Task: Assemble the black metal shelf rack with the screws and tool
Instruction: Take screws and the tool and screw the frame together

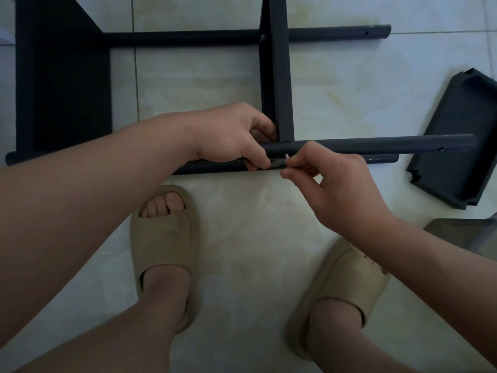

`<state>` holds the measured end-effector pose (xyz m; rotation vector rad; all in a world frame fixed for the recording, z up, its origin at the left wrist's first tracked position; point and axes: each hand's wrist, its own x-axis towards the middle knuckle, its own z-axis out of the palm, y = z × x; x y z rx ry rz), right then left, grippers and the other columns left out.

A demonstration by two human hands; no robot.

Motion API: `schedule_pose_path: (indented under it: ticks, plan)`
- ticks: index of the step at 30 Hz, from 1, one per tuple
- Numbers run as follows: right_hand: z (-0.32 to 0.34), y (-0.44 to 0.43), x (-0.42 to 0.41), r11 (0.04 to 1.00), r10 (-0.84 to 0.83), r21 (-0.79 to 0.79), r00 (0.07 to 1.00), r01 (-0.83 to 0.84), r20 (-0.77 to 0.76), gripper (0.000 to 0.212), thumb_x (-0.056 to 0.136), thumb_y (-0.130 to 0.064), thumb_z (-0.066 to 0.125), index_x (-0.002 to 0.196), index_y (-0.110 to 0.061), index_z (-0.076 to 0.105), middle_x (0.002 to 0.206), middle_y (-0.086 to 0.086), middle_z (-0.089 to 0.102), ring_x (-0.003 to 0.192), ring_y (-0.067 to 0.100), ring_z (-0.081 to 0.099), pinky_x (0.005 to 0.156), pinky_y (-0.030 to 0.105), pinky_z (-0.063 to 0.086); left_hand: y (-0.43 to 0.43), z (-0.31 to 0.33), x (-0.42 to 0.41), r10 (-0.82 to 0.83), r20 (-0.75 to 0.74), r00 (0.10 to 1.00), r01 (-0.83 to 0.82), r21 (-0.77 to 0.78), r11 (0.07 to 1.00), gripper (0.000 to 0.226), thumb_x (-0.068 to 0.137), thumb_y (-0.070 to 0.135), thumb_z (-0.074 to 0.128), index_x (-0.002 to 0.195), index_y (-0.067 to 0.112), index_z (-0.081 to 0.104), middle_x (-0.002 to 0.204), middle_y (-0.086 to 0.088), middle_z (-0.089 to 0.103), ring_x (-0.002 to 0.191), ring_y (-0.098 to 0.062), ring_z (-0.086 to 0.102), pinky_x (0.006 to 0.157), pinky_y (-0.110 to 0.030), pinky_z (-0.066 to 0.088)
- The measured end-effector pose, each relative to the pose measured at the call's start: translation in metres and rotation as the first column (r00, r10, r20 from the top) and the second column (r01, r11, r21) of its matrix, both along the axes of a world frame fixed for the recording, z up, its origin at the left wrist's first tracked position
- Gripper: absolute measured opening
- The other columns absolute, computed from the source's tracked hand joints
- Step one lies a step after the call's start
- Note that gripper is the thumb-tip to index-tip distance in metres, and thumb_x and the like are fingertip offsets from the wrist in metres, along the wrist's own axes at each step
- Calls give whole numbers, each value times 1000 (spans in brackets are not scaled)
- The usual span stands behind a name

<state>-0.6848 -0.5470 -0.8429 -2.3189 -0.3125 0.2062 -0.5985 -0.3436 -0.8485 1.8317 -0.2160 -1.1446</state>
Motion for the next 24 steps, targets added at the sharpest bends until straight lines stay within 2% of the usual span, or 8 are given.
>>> schedule_pose_path:
  ticks: [3, 6, 11, 16, 18, 20, 22, 24]
  plan:
    - [-2, 3, 1, 998, -43, 43, 999, 44, -27, 8, 92, -11, 74, 91, -5, 69, 78, -8, 69, 69, 19, 64, 69, 39, 50, 0, 0, 1, -8, -1, 1000, 8, 13, 1000, 40, 83, 5, 75, 121, 12, 66, 110, -5, 74, 86, -24, 72, 84, -34, 58]
    - [-5, 6, -1, 985, -124, 106, 984, 138, -130, 8, 92, -12, 74, 89, -9, 68, 82, -7, 74, 73, 19, 68, 72, 38, 51, 0, 0, 1, -5, -3, 1000, 5, 10, 1000, 40, 83, 4, 75, 121, 12, 65, 108, -5, 74, 88, -25, 72, 82, -31, 58]
    - [-6, 12, -6, 931, -224, 217, 930, 292, -292, 23, 92, -11, 74, 80, -27, 62, 78, -7, 74, 79, 12, 72, 77, 35, 57, 0, -1, 0, -9, -5, 1000, 9, 2, 1000, 38, 82, 4, 75, 118, 14, 67, 108, -4, 75, 99, -27, 72, 87, -33, 58]
    - [-7, 14, -5, 902, -239, 270, 912, 335, -333, 24, 91, -9, 73, 78, -26, 62, 77, -4, 75, 77, 12, 73, 77, 34, 58, 1, 0, 1, -13, -24, 1000, 13, -21, 1000, 36, 83, 3, 74, 116, 15, 67, 106, -4, 75, 85, -21, 72, 78, -26, 58]
    - [-7, 12, -6, 917, -230, 254, 928, 308, -294, 16, 91, -9, 74, 81, -18, 65, 76, -7, 74, 79, 10, 72, 77, 31, 58, 1, -1, 2, -25, -21, 999, 24, -7, 1000, 34, 84, 4, 73, 116, 14, 67, 105, -8, 75, 80, -18, 70, 78, -27, 57]
    - [-6, 9, -5, 966, -162, 177, 977, 186, -141, 9, 91, -8, 75, 85, -6, 68, 82, -13, 72, 80, 9, 70, 74, 26, 55, 1, 0, 3, -22, -20, 1000, 22, 16, 1000, 30, 87, 6, 71, 116, 12, 67, 98, -9, 75, 78, -17, 70, 79, -31, 56]
    - [-5, 5, -2, 995, -63, 84, 998, 62, 9, 10, 92, -8, 74, 87, 0, 69, 86, -4, 75, 76, 17, 70, 71, 33, 54, -1, 1, 4, 41, -52, 998, -39, 33, 999, 27, 88, 18, 68, 114, 8, 68, 88, -3, 76, 78, -21, 74, 80, -37, 57]
    - [-5, 2, 0, 999, -26, 49, 998, 24, 52, 9, 93, -8, 74, 89, -1, 71, 86, 3, 76, 72, 28, 70, 68, 40, 52, -6, 2, 5, 134, -105, 985, -127, 69, 989, 35, 94, 39, 60, 111, 10, 70, 94, 3, 77, 76, -24, 75, 79, -37, 57]
